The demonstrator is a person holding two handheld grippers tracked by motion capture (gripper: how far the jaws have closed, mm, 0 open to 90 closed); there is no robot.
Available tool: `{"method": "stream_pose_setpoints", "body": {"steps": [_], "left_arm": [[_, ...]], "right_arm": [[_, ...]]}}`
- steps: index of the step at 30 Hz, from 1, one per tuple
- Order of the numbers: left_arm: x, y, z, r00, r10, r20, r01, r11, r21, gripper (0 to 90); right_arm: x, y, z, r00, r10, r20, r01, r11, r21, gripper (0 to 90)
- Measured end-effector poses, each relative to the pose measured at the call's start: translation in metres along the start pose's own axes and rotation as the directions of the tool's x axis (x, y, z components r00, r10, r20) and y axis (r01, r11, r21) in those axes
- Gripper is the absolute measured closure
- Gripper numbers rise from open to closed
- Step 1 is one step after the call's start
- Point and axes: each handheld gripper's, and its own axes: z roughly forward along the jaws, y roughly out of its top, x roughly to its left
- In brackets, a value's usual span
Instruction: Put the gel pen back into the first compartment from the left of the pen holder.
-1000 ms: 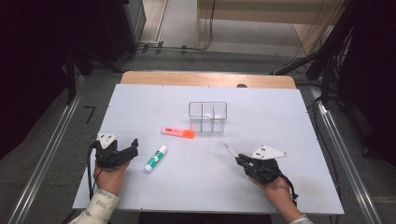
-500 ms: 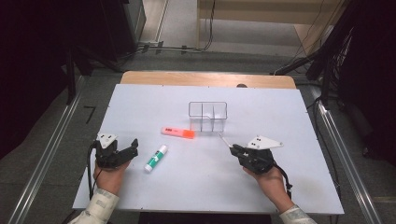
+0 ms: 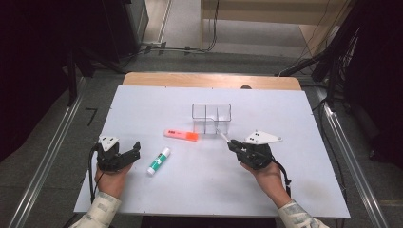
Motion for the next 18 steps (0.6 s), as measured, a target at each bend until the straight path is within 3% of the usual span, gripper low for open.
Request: {"method": "stream_pose_setpoints", "body": {"steps": [18], "left_arm": [[0.000, 0.000, 0.000, 1.0000, -0.001, -0.001, 0.001, 1.0000, -0.001, 18.3]], "right_arm": [[0.001, 0.025, 0.014, 0.9999, -0.002, -0.011, 0.002, 0.999, -0.040, 77.8]]}}
